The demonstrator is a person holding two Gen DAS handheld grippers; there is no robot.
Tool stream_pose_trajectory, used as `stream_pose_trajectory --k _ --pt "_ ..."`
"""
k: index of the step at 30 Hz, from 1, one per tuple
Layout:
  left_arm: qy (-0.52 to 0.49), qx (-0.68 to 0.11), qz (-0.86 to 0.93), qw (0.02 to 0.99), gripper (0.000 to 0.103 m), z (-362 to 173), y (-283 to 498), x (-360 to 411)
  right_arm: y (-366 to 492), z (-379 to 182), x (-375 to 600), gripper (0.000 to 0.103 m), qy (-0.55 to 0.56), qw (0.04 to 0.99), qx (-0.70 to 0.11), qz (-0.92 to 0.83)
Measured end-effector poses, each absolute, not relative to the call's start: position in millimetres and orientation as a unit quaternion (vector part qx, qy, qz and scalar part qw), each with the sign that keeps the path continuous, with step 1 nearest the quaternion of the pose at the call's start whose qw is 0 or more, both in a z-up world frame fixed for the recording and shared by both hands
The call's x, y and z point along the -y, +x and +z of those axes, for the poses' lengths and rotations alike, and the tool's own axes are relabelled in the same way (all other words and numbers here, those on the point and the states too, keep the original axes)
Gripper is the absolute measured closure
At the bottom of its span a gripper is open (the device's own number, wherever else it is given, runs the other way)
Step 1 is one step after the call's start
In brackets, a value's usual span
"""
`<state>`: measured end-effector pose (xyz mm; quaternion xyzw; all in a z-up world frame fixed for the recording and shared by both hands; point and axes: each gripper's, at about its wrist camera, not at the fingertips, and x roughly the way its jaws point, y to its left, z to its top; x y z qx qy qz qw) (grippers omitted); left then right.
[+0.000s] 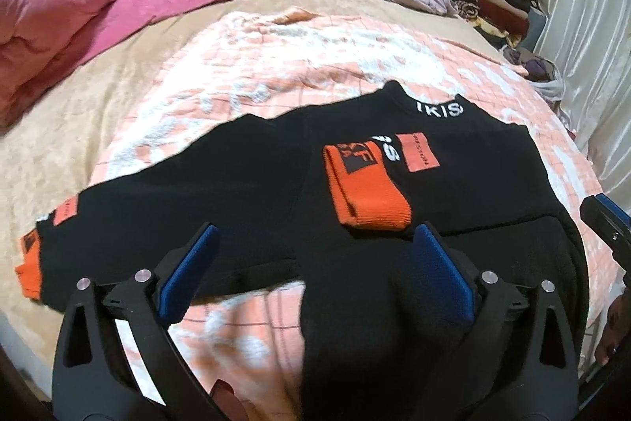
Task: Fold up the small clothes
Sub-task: 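Move the left tool to the other sleeve's orange cuff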
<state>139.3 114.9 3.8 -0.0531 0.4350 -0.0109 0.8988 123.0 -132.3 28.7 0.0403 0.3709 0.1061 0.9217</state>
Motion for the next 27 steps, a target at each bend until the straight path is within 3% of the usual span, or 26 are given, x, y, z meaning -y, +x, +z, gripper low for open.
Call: stream_pose_trajectory --k 27 --pt "-0.09 -0.381 0.078 0.917 0.01 27.7 98.2 -207.6 102.0 53.1 41.9 0.007 -0.015 0.924 -0.333 0.187"
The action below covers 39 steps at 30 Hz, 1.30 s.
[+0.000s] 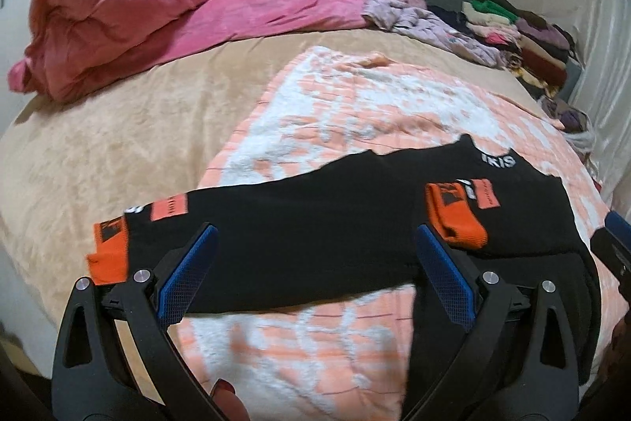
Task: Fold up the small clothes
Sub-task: 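Move the left tool to the other sleeve's orange cuff, then close the left tool on the orange cuff and lift it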
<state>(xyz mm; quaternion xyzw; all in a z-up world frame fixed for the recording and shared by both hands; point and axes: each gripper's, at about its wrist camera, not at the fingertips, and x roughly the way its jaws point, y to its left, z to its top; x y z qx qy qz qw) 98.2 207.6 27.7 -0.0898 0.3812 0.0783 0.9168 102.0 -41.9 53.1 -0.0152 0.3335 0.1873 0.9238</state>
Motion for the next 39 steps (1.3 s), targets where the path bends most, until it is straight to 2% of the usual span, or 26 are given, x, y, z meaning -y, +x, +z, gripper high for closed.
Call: stream_pose_trajectory --k 17,39 --pt "-0.176 -0.387 0.173 0.888 0.01 3.2 72.5 -313.7 108.6 40.4 -31.2 0.007 -0.056 0.901 -0.342 0.26" --pt "-0.238 -0.406 0.246 0.847 0.01 -46.2 45.5 -387.7 109.1 9.5 -125.3 0.007 -0.11 0.856 -0.371 0.344"
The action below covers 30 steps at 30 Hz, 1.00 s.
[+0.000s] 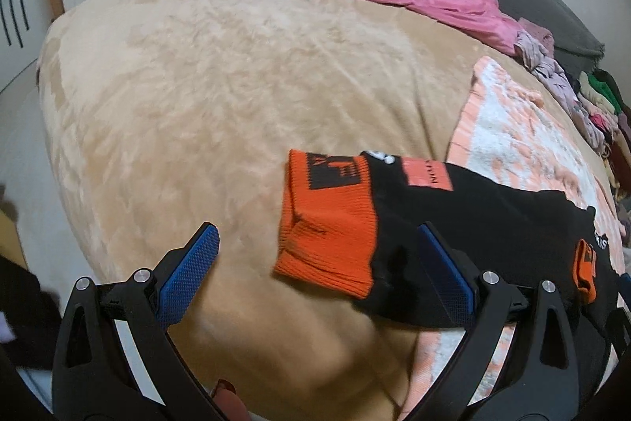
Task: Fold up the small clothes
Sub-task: 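Close the left tool on the orange cuff and lift it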
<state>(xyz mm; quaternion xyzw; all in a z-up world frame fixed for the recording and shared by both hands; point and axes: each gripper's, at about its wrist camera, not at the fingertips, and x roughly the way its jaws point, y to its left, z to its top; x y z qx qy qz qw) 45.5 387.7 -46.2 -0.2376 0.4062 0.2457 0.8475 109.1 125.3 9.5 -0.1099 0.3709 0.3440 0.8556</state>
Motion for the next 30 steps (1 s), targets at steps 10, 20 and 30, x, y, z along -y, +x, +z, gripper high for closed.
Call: stream_pose_trajectory --k 10,20,30 --pt "-0.259 -0.396 0.245 0.846 0.053 -59.0 53.7 -380.0 117.8 -2.2 -110.9 0.007 -0.091 0.857 -0.39 0.326" --pt "-0.263 -0.376 0.202 0.865 0.094 -35.3 61.9 -359.0 123.1 4.0 -65.4 0.007 -0.049 0.87 -0.392 0.296" --pt "-0.243 -0.329 0.149 0.9 0.095 26.4 69.9 -317.2 129.0 16.6 -2.3 0.007 -0.003 0.893 -0.38 0.243"
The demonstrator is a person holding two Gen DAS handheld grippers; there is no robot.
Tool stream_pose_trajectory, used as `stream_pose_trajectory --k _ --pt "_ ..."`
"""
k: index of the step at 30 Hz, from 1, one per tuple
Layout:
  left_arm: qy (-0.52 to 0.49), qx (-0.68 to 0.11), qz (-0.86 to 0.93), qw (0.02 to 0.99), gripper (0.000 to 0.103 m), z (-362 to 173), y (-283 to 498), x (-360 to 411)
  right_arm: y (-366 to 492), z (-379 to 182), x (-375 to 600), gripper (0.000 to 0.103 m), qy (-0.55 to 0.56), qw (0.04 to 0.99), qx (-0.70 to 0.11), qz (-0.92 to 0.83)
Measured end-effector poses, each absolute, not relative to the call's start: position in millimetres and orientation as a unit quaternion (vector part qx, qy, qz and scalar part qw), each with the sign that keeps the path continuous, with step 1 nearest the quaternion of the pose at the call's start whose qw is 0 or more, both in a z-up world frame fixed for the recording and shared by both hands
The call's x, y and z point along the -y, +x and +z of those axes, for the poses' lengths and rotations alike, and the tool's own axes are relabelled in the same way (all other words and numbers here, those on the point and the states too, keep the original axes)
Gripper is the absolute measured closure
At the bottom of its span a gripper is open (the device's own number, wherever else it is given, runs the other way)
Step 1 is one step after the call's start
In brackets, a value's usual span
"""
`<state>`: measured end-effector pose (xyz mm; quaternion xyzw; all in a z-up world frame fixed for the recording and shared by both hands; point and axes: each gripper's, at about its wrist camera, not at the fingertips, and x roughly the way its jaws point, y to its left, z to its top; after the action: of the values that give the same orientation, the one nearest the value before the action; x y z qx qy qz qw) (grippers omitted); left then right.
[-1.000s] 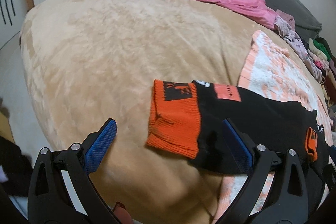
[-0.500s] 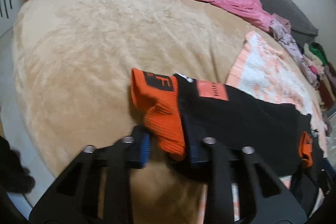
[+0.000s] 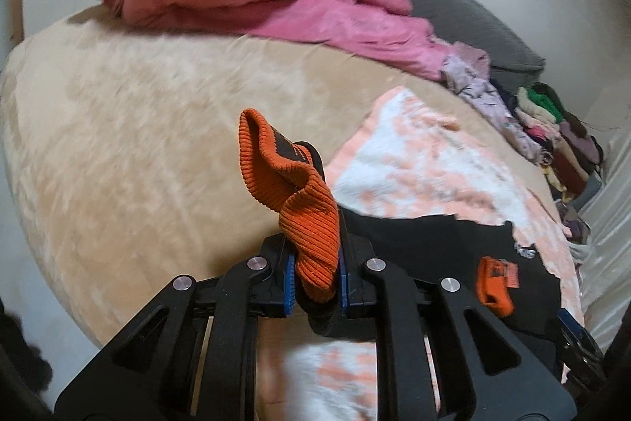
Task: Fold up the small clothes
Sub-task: 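Close the left tool on the orange cuff and lift it, then carry the cuff across the shirt body and release it with the left tool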
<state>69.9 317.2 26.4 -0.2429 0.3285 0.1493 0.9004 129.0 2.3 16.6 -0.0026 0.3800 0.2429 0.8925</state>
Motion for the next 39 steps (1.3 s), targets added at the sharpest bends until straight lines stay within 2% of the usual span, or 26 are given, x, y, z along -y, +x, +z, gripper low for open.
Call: stream_pose_trajectory --k 18,39 --pt "-0.184 -0.308 0.054 0.932 0.095 86.4 123.6 -212.3 139.1 27.7 101.8 0.007 0.056 0.915 -0.367 0.159" --pt "-0.128 -0.334 -0.039 0.933 0.095 87.2 180.1 -88.1 142.4 11.8 188.0 0.007 0.092 0.922 -0.363 0.097"
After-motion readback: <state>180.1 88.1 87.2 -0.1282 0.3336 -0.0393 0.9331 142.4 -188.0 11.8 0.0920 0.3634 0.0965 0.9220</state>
